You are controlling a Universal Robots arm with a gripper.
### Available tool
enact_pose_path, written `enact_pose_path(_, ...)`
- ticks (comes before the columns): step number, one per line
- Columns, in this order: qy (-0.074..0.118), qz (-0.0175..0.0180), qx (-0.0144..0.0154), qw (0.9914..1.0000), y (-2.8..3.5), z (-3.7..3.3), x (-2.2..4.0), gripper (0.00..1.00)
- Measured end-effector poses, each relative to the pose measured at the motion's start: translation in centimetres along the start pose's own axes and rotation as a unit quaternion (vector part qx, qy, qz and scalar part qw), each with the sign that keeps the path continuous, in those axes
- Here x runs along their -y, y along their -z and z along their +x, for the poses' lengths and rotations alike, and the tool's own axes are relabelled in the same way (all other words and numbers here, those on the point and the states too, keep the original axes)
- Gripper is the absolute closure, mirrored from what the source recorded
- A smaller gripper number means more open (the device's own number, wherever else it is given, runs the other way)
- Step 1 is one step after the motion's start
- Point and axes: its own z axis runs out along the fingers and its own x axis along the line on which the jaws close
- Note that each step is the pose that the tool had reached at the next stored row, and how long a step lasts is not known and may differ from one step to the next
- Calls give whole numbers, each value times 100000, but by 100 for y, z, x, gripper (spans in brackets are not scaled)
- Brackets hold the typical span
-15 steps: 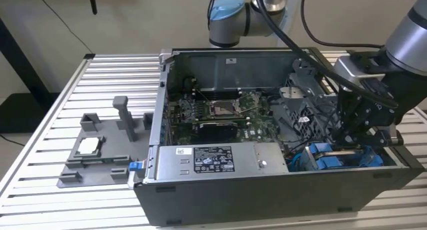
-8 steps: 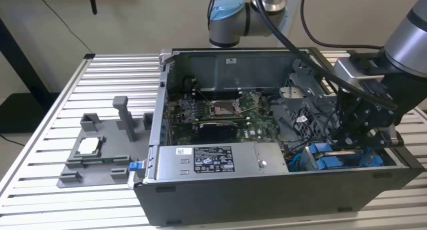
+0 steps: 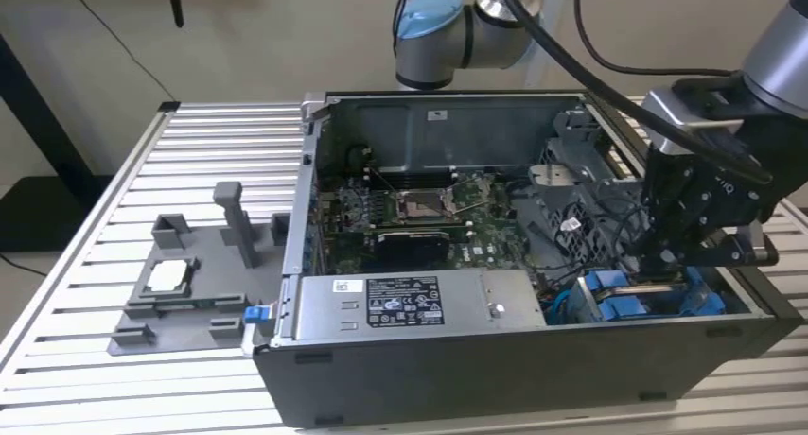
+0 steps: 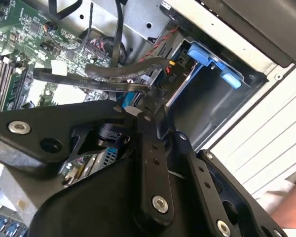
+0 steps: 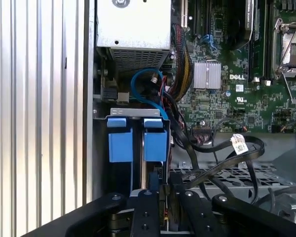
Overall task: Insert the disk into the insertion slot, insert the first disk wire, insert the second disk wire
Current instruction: 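Insert the second disk wire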
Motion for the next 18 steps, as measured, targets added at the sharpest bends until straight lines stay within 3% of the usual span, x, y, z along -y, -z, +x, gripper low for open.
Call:
enact_pose_path(6, -15, -22, -1, 100000, 83, -7, -4, 76)
enact_pose_path(18, -26, -20, 7, 100000, 315, -29, -13, 76)
